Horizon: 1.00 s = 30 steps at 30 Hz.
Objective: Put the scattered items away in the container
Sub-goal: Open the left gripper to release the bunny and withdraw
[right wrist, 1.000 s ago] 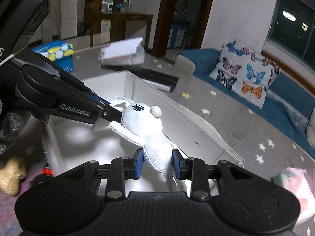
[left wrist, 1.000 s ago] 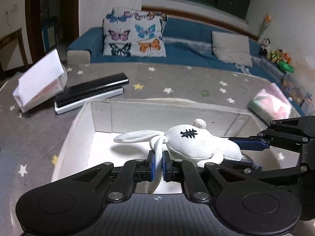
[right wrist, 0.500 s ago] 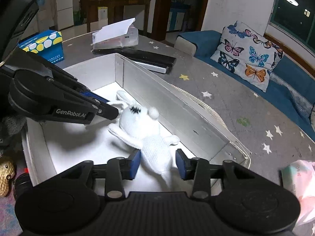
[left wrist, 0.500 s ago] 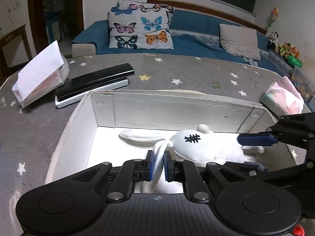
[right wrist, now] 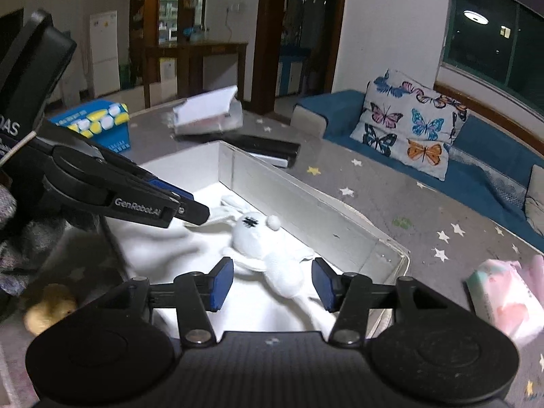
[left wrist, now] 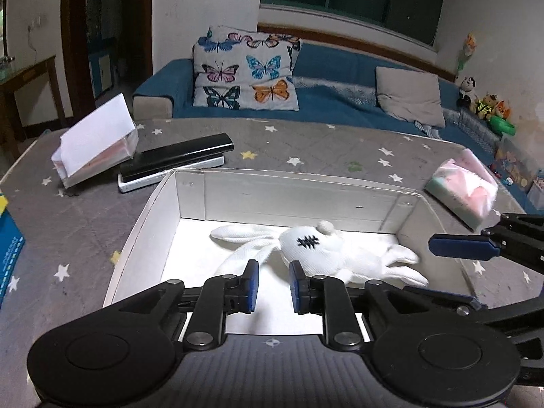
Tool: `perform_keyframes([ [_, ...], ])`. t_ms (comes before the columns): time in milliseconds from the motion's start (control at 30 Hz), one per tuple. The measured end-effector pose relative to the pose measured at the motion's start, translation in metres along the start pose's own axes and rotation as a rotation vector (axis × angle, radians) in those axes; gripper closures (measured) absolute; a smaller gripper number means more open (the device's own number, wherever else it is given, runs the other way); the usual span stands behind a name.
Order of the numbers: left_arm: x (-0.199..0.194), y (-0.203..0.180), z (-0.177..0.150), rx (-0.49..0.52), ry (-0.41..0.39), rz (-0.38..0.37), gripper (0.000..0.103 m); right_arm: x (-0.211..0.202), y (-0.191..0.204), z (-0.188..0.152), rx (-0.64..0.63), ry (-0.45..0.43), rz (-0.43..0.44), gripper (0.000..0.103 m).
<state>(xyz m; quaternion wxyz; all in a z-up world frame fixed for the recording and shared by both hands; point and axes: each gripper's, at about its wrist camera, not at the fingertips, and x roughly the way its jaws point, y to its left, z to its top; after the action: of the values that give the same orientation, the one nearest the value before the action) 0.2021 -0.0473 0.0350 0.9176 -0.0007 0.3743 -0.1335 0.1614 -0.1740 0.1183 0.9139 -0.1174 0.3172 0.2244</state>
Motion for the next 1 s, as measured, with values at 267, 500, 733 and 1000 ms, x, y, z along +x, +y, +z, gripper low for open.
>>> perform_keyframes([
  [267, -0.035, -0.014, -0.023, 0.004, -0.027, 0.002, 0.080, -0.049, 0.024, -0.026, 0.007, -0.071, -0.002, 0.046],
  [500, -0.060, -0.020, -0.045, 0.001, -0.041, -0.010, 0.079, -0.079, 0.042, -0.051, 0.018, -0.099, -0.007, 0.033],
  [733, -0.074, -0.025, -0.067, 0.001, -0.038, -0.026, 0.079, -0.096, 0.046, -0.073, 0.056, -0.097, -0.015, 0.029],
  [1000, -0.088, -0.026, -0.093, 0.000, -0.029, -0.043, 0.079, -0.109, 0.053, -0.094, 0.096, -0.094, -0.017, 0.021],
])
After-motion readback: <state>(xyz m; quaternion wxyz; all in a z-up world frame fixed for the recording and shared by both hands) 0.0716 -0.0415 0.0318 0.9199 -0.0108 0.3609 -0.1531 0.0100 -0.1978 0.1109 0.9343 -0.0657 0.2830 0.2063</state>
